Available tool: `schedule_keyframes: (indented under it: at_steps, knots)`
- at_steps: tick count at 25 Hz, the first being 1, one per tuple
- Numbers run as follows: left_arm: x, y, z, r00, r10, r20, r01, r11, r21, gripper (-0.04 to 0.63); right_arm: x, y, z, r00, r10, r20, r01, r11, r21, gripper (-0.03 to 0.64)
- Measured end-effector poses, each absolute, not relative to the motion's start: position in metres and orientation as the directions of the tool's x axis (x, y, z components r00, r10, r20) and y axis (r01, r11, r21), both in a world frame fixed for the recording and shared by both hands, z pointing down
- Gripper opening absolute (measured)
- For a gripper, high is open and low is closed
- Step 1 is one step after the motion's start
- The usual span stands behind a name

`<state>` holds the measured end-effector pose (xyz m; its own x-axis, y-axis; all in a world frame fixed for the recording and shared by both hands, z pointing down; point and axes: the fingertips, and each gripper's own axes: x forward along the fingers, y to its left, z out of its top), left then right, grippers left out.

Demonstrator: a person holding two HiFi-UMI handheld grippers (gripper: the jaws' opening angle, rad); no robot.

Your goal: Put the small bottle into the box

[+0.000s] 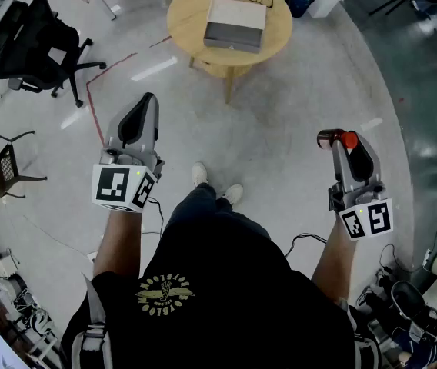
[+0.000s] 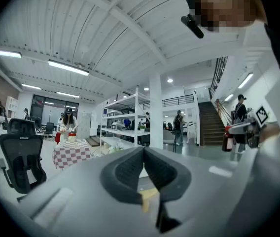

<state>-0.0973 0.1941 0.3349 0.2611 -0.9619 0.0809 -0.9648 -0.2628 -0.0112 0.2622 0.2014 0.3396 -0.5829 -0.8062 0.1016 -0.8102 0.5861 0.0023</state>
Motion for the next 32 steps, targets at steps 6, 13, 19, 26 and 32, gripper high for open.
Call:
schedule_keyframes:
  at_steps: [6, 13, 19, 26, 32]
  knots:
    - [-0.138, 0.182, 0.338, 0.255, -0.963, 0.084, -0.967, -0.254, 0.018, 0.0, 0.221, 0.189, 0.336, -0.591, -0.799, 0.114, -0.804, 0.595, 0.002, 0.152]
    - [-0.179, 0.152, 0.324, 0.305, -0.951, 0.046, -0.952, -0.304, 0.04, 0.0, 0.167, 0.167, 0.31, -0.594, -0.799, 0.088, -0.802, 0.598, 0.012, 0.152]
    - [-0.21, 0.132, 0.314, 0.37, -0.929, 0.027, -0.929, -0.37, 0.014, 0.0, 0.136, 0.167, 0.283, -0.541, -0.839, 0.06, -0.838, 0.544, 0.046, 0.152]
    - [-0.209, 0.112, 0.309, 0.396, -0.918, 0.016, -0.918, -0.396, 0.004, 0.0, 0.138, 0.159, 0.281, -0.517, -0.854, 0.063, -0.854, 0.519, 0.031, 0.15]
    - [-0.198, 0.087, 0.323, 0.411, -0.911, 0.041, -0.911, -0.412, -0.024, 0.0, 0.125, 0.138, 0.29, -0.552, -0.833, 0.04, -0.833, 0.553, 0.009, 0.15]
